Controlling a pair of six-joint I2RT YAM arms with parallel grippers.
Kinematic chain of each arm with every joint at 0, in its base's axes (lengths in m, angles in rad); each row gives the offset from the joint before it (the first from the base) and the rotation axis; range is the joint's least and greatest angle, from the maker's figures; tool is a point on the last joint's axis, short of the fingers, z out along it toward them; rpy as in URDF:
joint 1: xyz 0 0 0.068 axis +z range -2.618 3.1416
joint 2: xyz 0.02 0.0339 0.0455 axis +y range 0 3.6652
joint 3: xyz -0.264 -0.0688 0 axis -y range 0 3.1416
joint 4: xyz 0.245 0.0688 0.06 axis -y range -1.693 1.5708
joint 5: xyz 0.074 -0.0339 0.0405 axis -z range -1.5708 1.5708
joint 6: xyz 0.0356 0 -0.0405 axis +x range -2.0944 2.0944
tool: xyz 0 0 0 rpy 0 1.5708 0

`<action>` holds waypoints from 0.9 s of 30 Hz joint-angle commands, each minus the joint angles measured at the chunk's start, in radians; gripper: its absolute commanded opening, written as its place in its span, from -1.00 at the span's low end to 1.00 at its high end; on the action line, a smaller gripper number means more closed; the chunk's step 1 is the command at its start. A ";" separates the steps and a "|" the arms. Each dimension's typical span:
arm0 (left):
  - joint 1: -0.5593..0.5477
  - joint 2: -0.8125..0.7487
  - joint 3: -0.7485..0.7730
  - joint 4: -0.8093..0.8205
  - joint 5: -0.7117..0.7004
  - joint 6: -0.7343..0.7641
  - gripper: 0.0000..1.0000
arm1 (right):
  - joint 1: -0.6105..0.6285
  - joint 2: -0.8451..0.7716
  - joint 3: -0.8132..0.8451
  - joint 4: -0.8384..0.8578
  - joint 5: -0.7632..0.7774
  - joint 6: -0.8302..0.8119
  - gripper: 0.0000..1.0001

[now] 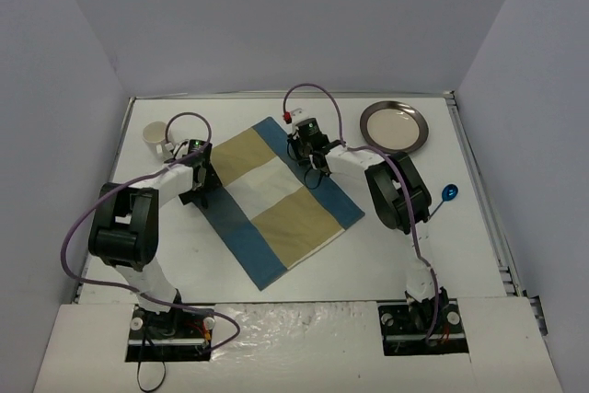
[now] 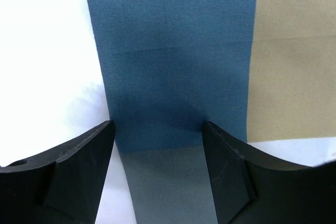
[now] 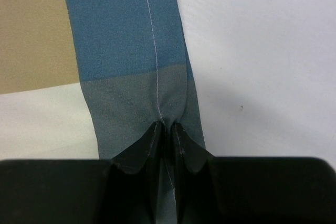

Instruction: Set the dinner table for one person

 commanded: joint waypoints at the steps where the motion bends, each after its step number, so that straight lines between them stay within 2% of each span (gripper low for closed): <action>1: 0.038 0.064 0.094 -0.062 -0.013 0.062 0.26 | -0.028 0.018 0.050 -0.010 0.087 0.011 -0.66; 5: 0.051 0.101 0.165 -0.081 -0.009 0.082 0.27 | -0.035 0.018 0.077 -0.019 0.080 0.007 -0.31; 7: 0.046 0.078 0.179 -0.084 0.006 0.090 0.29 | -0.036 -0.008 0.093 -0.045 0.087 0.002 -0.23; 12: 0.006 -0.053 0.228 -0.130 0.049 0.113 0.44 | -0.042 -0.143 0.098 -0.104 0.111 0.013 0.11; 14: -0.026 -0.134 0.250 -0.154 0.064 0.119 0.50 | -0.042 -0.232 0.069 -0.133 0.127 0.035 0.32; 16: -0.045 -0.212 0.241 -0.168 0.078 0.122 0.54 | -0.042 -0.327 0.017 -0.141 0.143 0.102 0.41; 17: -0.056 -0.214 0.228 -0.165 0.078 0.122 0.54 | -0.042 -0.329 -0.018 -0.141 0.143 0.103 0.41; 19: -0.066 -0.292 0.172 -0.147 0.094 0.100 0.55 | -0.041 -0.452 -0.166 -0.142 0.129 0.200 0.46; 22: -0.069 -0.332 0.084 -0.092 0.091 0.081 0.49 | -0.042 -0.554 -0.301 -0.137 0.064 0.281 0.47; 27: -0.066 -0.298 0.009 0.031 0.115 0.059 0.40 | -0.041 -0.697 -0.570 -0.069 -0.047 0.384 0.31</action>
